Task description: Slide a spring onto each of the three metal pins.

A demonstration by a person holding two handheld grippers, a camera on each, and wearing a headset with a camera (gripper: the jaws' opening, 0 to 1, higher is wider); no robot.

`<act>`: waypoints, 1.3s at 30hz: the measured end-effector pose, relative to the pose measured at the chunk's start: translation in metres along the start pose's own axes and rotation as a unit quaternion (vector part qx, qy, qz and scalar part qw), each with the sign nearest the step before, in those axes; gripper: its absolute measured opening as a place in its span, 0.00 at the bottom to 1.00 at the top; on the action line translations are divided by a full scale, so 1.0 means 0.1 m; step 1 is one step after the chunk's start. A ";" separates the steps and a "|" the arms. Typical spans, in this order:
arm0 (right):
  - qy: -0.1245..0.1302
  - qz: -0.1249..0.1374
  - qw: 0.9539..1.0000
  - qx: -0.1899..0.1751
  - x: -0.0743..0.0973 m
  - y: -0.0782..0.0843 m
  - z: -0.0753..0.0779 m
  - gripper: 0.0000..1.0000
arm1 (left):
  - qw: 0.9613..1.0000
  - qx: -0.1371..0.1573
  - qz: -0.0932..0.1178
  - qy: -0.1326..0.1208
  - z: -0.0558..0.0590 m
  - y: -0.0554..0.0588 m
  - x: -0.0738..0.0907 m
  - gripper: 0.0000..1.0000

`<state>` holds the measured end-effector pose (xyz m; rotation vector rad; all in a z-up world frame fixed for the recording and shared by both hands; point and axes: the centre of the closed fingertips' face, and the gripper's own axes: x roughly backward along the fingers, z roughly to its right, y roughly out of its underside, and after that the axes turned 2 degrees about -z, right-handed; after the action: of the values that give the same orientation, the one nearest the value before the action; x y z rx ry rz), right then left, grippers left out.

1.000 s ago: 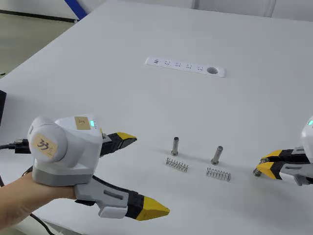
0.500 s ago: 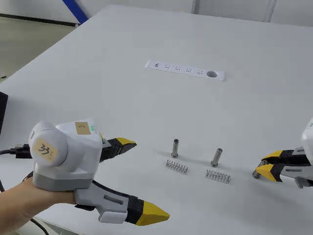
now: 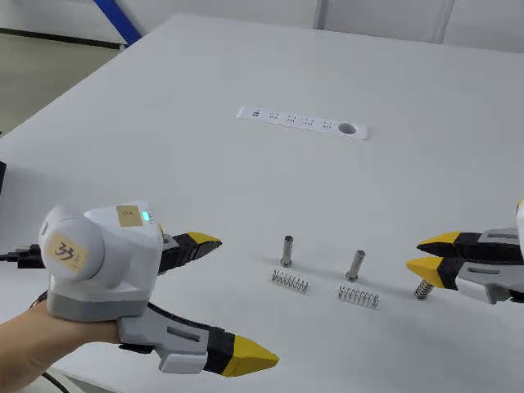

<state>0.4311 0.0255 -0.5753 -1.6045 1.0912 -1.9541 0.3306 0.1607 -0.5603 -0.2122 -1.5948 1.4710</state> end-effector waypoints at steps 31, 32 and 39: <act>-0.050 -0.096 0.993 0.039 -0.69 0.56 -0.16 0.17 | 1.000 0.005 -0.021 -0.003 -0.10 0.13 -0.01 0.99; -0.053 -0.098 0.993 0.040 -0.69 0.57 -0.16 0.17 | 1.000 0.005 -0.021 -0.002 -0.09 0.14 -0.01 0.99; -0.078 -0.085 0.993 0.032 -0.69 0.56 -0.24 0.12 | 1.000 0.004 -0.021 0.000 -0.07 0.13 -0.01 0.98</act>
<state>0.4176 0.0476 -0.6633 -1.8337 0.8484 -1.9068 0.3305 0.1682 -0.5733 -0.1718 -1.5833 1.4450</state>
